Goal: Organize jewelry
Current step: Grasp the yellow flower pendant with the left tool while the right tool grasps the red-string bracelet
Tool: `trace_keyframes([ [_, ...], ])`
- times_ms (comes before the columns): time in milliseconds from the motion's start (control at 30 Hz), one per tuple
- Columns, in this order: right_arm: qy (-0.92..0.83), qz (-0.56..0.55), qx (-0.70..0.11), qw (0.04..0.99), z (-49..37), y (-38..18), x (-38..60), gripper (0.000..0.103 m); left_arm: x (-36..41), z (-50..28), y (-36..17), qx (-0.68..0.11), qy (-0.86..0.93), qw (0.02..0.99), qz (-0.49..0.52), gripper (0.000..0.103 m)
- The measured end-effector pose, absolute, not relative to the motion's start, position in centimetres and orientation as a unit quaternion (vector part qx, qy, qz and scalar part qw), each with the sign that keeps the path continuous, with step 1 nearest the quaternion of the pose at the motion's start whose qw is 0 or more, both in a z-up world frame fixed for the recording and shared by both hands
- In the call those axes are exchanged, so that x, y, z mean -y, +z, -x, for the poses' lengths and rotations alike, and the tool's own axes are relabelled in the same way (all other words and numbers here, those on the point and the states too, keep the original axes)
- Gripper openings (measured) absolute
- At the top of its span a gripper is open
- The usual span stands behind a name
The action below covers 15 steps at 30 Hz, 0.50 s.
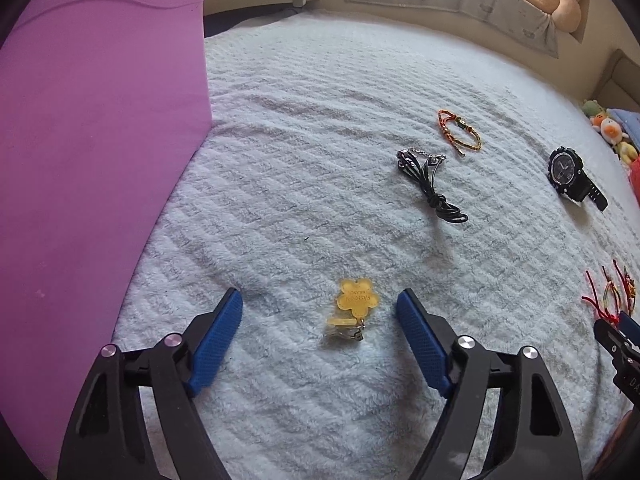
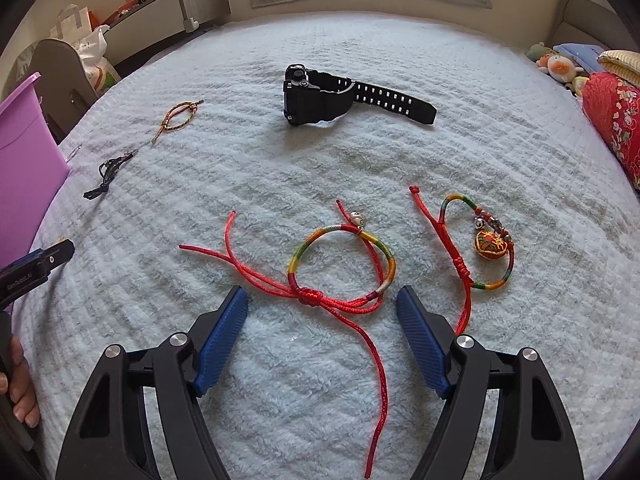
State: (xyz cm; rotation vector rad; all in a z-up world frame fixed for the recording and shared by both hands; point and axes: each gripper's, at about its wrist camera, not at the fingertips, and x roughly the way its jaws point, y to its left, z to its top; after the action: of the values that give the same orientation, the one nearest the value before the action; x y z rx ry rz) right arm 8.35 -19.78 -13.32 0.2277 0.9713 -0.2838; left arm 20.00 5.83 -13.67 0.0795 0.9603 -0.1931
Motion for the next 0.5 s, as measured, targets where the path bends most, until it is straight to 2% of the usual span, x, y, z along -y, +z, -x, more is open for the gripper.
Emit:
trace_keyframes([
  [67,-0.137,-0.104,-0.464,0.869,-8.4,-13.4,19.6,0.071,-6.0,-19.8,-13.6,-0.457,-0.087,0.884,-0.038,0.068],
  [100,-0.138,-0.101,-0.463,0.869,-8.4,-13.3,19.5,0.07,-5.9,-19.7,-13.6,-0.455,-0.085,0.885,-0.041,0.062],
  [133,-0.138,-0.098,-0.463,0.87,-8.4,-13.3,19.4,0.069,-5.7,-19.4,-13.5,-0.453,-0.092,0.886,-0.044,0.05],
  [200,-0.137,-0.092,-0.463,0.871,-8.5,-13.3,19.2,0.066,-4.9,-18.7,-13.4,-0.444,-0.095,0.889,-0.066,0.042],
  [233,-0.135,-0.088,-0.463,0.872,-8.5,-13.2,19.1,0.063,-4.5,-18.6,-13.4,-0.441,-0.098,0.889,-0.075,0.034],
  [300,-0.131,-0.081,-0.462,0.873,-8.5,-13.1,18.7,0.056,-4.1,-18.4,-13.4,-0.437,-0.101,0.889,-0.086,0.031],
  [367,-0.128,-0.075,-0.462,0.874,-8.6,-13.1,18.5,0.051,-4.3,-18.4,-13.3,-0.441,-0.114,0.887,-0.076,0.023],
  [500,-0.119,-0.076,-0.462,0.876,-8.7,-12.9,18.3,0.04,-4.6,-18.5,-13.2,-0.443,-0.119,0.886,-0.065,0.02],
])
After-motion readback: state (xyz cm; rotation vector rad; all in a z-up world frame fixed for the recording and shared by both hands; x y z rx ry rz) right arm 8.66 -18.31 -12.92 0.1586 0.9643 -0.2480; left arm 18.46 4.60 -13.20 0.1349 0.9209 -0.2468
